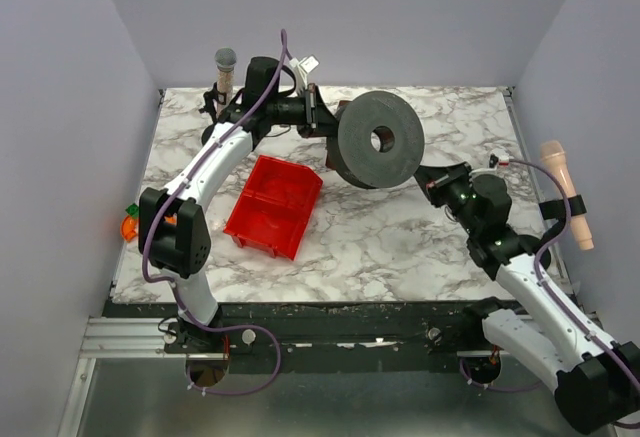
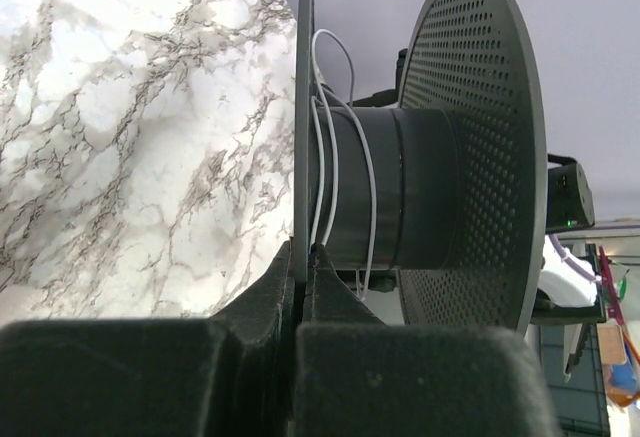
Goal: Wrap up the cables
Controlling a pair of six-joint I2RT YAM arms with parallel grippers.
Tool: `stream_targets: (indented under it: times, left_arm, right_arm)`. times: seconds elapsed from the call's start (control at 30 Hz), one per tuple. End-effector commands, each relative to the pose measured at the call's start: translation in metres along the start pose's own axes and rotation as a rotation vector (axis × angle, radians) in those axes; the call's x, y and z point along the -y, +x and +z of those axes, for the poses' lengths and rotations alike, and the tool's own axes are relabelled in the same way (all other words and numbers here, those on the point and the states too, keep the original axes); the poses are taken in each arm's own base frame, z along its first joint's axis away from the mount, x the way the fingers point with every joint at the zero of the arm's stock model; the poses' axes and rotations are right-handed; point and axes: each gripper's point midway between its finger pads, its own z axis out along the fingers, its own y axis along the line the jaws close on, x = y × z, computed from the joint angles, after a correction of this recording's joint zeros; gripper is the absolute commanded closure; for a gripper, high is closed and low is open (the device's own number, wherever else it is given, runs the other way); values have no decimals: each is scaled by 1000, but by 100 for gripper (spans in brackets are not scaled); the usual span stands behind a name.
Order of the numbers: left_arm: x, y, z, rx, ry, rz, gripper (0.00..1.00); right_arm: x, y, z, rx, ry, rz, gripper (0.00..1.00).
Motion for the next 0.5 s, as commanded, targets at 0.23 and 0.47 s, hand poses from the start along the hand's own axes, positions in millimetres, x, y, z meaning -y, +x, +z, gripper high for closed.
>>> stream_targets:
  times: [0.23, 0.47]
  left_arm:
    - [18, 24, -7, -94, 110, 59, 100]
    - [-11, 48, 7, -156, 3, 141, 100]
  right_arm:
    - [2, -5, 11, -211, -116, -445, 99]
    - [4, -8, 11, -242, -144, -605, 99]
